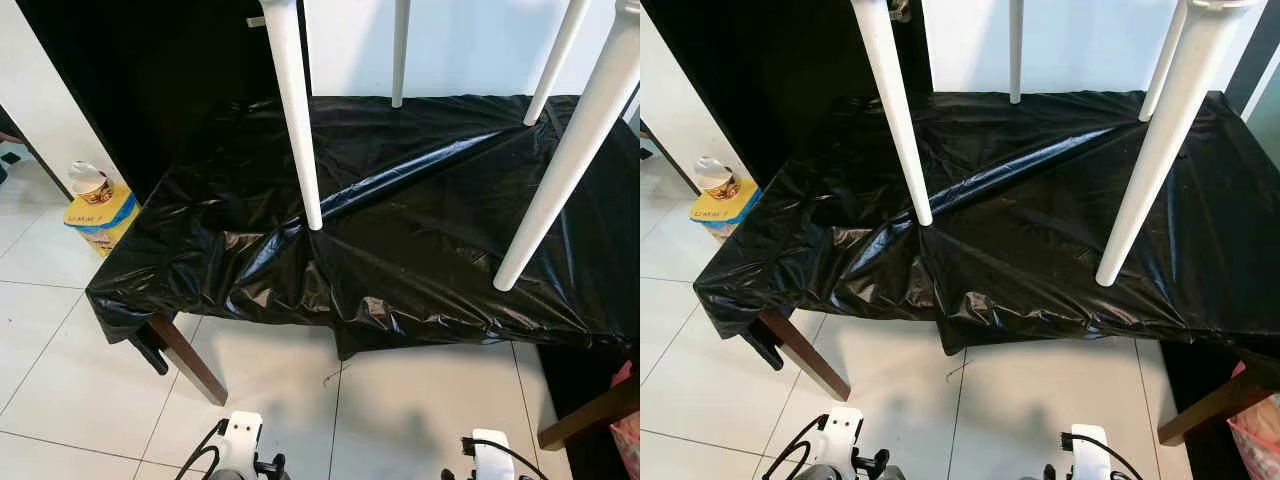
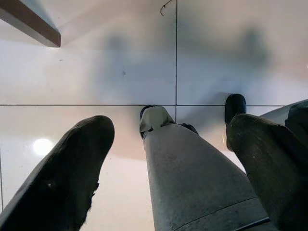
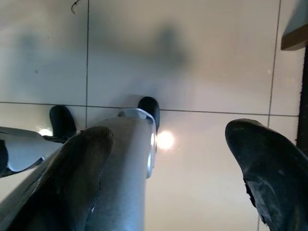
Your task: Building children table
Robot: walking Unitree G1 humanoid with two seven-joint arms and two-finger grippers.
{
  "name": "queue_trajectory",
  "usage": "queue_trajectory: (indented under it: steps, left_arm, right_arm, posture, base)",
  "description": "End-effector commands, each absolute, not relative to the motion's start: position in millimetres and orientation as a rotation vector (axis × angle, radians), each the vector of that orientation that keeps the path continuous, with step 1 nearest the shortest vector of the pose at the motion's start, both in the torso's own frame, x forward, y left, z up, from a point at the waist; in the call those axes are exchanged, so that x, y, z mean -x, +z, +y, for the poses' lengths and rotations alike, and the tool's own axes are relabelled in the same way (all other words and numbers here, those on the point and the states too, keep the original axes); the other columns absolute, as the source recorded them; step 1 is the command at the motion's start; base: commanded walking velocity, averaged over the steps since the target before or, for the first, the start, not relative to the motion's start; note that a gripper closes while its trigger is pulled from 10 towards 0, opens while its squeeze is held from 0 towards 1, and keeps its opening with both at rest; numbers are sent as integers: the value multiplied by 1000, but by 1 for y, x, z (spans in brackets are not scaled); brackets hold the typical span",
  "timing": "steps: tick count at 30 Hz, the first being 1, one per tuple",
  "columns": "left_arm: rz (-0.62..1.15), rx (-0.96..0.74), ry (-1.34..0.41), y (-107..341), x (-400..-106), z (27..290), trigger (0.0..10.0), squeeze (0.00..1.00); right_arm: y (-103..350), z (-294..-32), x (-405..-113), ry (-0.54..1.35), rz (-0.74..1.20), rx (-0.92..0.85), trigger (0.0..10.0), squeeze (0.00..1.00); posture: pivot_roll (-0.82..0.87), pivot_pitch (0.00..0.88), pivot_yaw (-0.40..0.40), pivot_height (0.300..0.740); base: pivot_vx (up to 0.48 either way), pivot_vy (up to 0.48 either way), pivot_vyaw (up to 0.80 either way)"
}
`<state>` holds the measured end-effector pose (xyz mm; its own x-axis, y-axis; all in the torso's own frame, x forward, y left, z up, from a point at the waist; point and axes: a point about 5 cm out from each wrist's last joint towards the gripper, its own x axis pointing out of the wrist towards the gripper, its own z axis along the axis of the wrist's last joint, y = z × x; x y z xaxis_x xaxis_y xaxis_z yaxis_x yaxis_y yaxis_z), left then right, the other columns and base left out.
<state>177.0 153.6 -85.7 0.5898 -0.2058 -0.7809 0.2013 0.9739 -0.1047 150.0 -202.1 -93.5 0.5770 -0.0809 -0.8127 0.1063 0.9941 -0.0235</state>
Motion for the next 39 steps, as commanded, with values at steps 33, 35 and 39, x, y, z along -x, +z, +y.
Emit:
queue_trajectory:
  steps: [33,35,39]
  left_arm:
    - [1005,-147,-333,-95,-162,146,10000,0]
    - [1005,-147,-333,-95,-162,146,10000,0]
    - [1000,-147,-344,-94,-162,145,10000,0]
  right_arm:
    - [-99,-186,-146,-2,1017,65,10000,0]
    - [-99,-186,-146,-2,1017,65,10000,0]
    - [-98,-187,-147,-5,1010,64,10000,0]
  posture:
    - [30,0,66,740]
    - [30,0,66,740]
    - [25,0,59,740]
  base:
    - [0,0,0]
    - [0,0,0]
    - [0,0,0]
